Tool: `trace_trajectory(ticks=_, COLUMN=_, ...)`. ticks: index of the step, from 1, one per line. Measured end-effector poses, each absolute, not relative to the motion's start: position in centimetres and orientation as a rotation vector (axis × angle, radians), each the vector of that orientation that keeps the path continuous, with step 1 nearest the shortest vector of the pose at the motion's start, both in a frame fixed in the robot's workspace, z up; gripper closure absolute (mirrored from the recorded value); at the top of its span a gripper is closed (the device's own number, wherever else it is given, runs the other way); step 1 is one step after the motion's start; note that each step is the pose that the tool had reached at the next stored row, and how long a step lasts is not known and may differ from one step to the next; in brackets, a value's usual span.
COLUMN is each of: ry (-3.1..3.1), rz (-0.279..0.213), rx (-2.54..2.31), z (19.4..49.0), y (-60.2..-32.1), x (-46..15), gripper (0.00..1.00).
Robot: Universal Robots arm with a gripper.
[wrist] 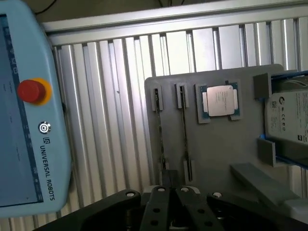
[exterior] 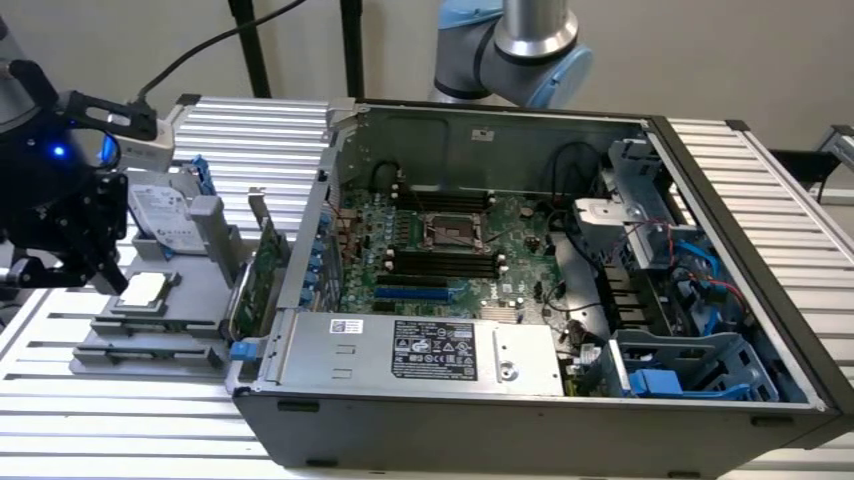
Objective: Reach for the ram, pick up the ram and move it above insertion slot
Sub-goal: 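Pick up the ram and move it above insertion slot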
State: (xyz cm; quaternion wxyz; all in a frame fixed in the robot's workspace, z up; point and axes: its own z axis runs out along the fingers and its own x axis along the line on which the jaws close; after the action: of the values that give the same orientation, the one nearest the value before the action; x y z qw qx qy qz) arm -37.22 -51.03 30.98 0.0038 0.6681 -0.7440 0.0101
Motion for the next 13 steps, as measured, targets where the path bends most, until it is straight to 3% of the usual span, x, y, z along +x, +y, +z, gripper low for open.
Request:
trace_trajectory(ticks=9, ry=-2.305, rz=0.033, rx=2.123, z=30.98, y=-51.68, x=-37.41, gripper=0.88)
trace_trajectory(ticks=13, ry=-2.3, rz=0.035, rx=2.126, z=30.97, y=-51.78, x=-37.46, gripper=0.7)
